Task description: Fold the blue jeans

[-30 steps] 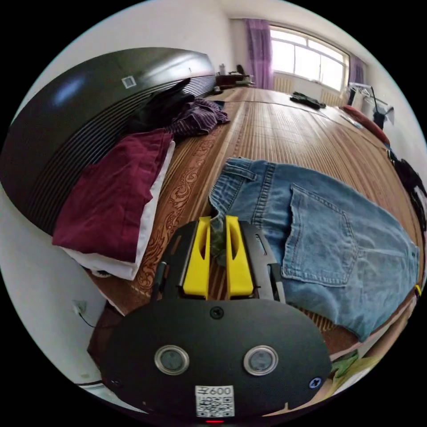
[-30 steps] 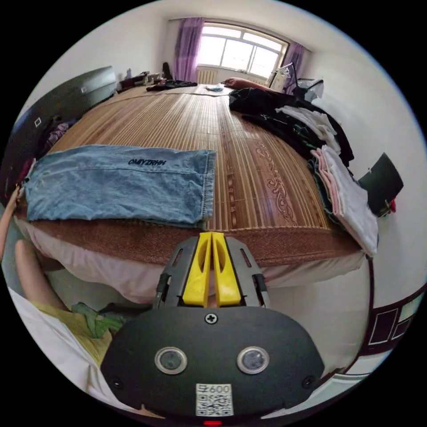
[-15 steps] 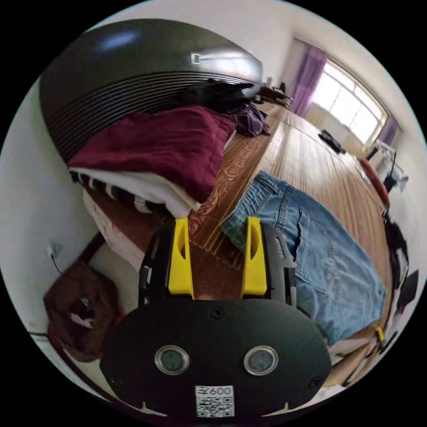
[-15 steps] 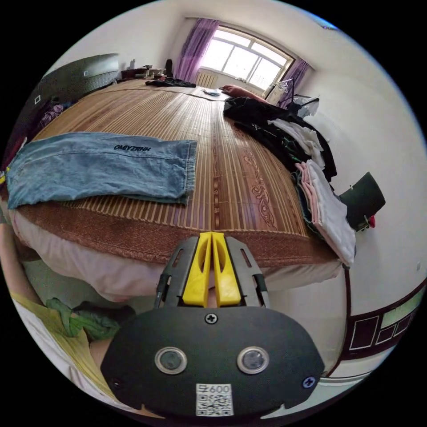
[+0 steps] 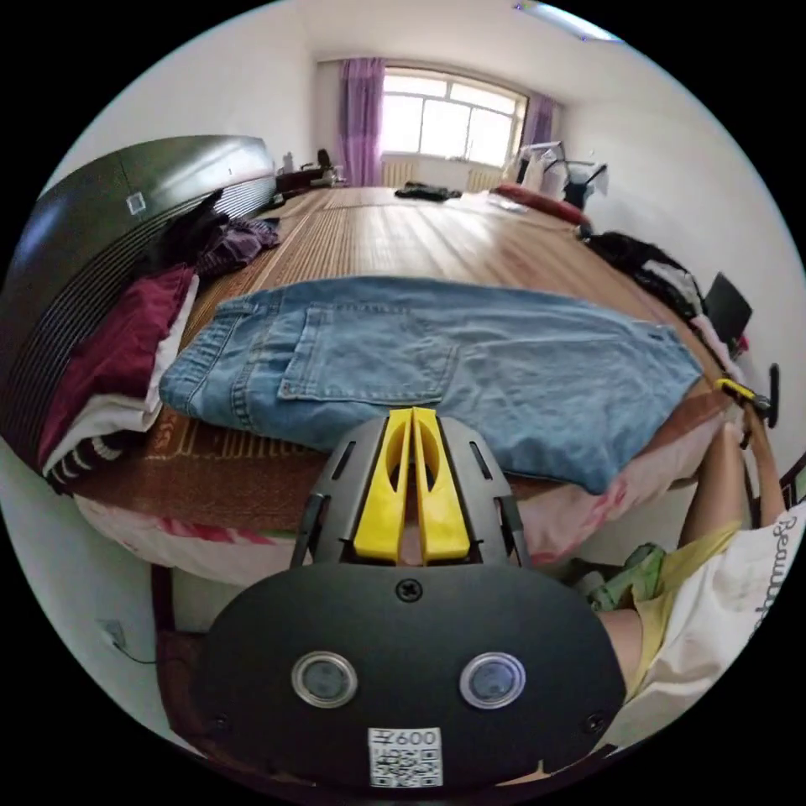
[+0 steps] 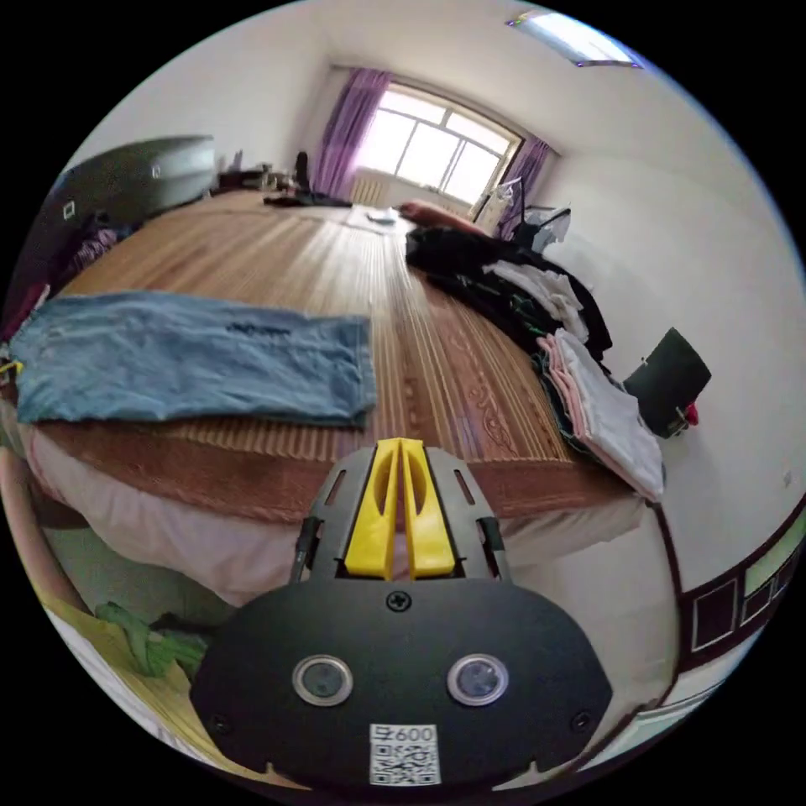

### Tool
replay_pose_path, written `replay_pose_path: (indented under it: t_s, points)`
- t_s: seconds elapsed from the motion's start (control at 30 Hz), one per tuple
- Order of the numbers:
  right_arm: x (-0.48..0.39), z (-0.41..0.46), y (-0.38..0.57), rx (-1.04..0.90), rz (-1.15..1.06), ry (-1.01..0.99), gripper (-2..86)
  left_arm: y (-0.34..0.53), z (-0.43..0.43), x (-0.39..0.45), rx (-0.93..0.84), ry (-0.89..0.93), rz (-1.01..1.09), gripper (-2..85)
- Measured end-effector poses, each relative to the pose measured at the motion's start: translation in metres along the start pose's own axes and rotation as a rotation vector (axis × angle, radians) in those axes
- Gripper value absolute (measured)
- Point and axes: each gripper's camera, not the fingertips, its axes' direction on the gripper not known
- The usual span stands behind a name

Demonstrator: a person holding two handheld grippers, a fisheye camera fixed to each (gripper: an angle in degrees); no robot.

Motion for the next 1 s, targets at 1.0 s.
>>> replay_pose_path:
  t_s: [1.0]
  points:
    - [-0.318,0.021,0.251,0.100,-0.256,-0.983,-0.9,0.014,-0.112,-0.282,0.224,0.354,-0.786,12.3]
